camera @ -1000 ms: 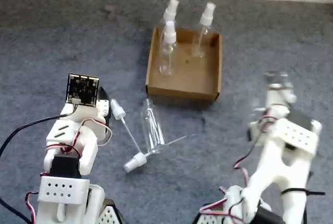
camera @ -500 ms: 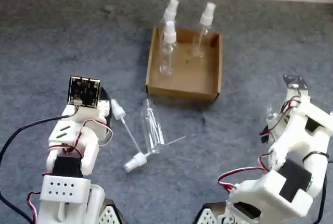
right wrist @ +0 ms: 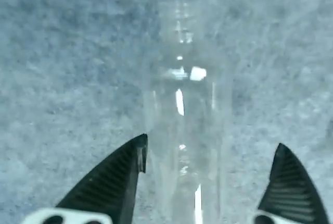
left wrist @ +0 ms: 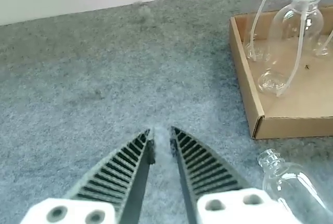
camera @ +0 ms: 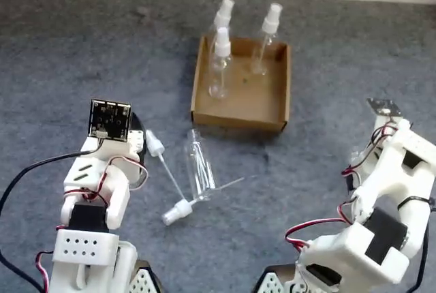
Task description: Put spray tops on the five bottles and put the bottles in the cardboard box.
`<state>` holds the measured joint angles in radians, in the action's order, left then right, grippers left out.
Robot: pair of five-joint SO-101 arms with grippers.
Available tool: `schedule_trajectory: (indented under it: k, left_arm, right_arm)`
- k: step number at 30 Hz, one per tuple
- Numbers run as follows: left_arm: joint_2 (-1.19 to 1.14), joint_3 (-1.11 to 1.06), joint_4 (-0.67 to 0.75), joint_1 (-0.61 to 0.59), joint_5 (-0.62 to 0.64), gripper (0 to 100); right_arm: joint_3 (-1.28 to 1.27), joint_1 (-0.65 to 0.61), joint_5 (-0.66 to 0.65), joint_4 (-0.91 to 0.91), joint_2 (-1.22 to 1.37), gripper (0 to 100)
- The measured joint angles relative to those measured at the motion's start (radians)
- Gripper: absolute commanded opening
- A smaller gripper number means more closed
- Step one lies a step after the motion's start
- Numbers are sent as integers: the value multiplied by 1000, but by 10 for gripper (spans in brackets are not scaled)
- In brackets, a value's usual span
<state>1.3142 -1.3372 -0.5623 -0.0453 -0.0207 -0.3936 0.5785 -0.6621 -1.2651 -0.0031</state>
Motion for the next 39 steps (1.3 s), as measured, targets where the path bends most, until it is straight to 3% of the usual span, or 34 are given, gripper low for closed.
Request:
schedule_trajectory:
  k: [7,15,28,34,39]
  left_arm:
    - [0,0,0,0,0,7]
    - [0,0,3,0,0,7]
    - [0,0,3,0,0,7]
    - [0,0,3,0,0,7]
    - [0,0,3,0,0,7]
  right_arm:
    - [218,-95,0,-120,26,307]
    - [463,-124,0,-258,290,307]
    - [496,-120,0,-262,436,240]
    - [496,-120,0,-262,436,67]
    - [497,-117,0,-262,436,4]
